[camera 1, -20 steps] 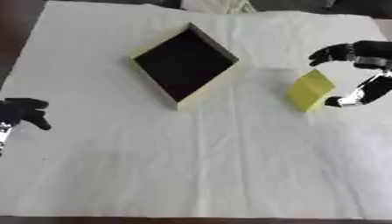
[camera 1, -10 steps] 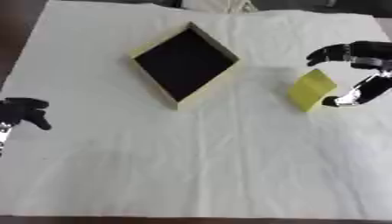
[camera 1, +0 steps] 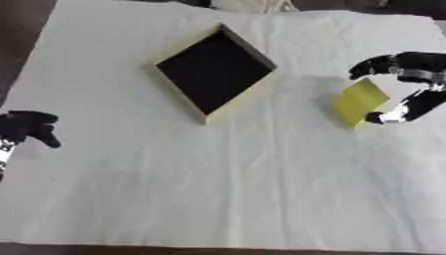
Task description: Pick up objects on the table and place them in the box.
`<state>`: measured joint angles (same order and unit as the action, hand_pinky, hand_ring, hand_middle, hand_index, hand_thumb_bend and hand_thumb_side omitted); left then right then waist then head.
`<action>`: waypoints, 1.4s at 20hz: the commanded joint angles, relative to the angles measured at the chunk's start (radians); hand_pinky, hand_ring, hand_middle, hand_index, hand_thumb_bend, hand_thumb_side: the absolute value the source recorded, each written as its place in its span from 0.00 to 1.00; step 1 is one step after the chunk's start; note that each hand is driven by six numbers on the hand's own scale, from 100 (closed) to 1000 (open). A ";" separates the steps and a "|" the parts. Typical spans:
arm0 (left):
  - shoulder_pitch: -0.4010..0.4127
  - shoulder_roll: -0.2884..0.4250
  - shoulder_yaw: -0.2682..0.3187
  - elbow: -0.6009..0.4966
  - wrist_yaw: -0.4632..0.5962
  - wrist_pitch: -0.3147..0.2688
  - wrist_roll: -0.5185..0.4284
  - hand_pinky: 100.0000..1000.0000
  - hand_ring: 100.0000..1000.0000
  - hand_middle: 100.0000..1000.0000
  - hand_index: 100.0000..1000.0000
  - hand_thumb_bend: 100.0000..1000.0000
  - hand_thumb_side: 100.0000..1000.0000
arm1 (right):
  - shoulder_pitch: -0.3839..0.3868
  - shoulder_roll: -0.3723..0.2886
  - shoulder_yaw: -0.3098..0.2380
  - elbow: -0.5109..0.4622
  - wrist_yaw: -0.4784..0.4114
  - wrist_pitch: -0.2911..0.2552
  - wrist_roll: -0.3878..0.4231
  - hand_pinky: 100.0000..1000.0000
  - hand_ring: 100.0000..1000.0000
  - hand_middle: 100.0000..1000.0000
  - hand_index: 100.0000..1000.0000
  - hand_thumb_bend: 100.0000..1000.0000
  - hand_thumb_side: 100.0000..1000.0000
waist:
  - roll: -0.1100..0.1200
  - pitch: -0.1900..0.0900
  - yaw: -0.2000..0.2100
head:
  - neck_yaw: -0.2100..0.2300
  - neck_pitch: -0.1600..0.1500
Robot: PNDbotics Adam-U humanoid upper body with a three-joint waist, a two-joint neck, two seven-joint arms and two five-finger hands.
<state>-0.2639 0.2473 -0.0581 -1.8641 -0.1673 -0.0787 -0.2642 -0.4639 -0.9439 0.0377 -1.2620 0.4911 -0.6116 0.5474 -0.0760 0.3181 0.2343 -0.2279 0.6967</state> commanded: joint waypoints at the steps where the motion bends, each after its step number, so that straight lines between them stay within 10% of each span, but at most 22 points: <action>1: -0.011 0.016 0.000 -0.026 0.005 -0.002 -0.006 0.76 0.46 0.40 0.67 0.12 0.93 | -0.012 -0.028 -0.005 0.004 0.002 -0.042 0.060 0.83 0.89 0.92 0.92 0.35 0.48 | 0.002 -0.014 0.001 | -0.002 -0.009; 28: -0.010 0.013 0.004 -0.026 0.002 -0.004 -0.016 0.76 0.46 0.40 0.68 0.13 0.93 | 0.016 -0.031 -0.032 0.003 -0.027 -0.031 0.077 0.80 0.82 0.67 0.72 0.25 0.42 | -0.001 -0.012 -0.013 | 0.003 -0.007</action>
<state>-0.2653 0.2473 -0.0581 -1.8693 -0.1675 -0.0815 -0.2779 -0.4440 -0.9364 0.0186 -1.2430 0.4743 -0.5852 0.5738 -0.0795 0.3229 0.2216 -0.2266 0.6936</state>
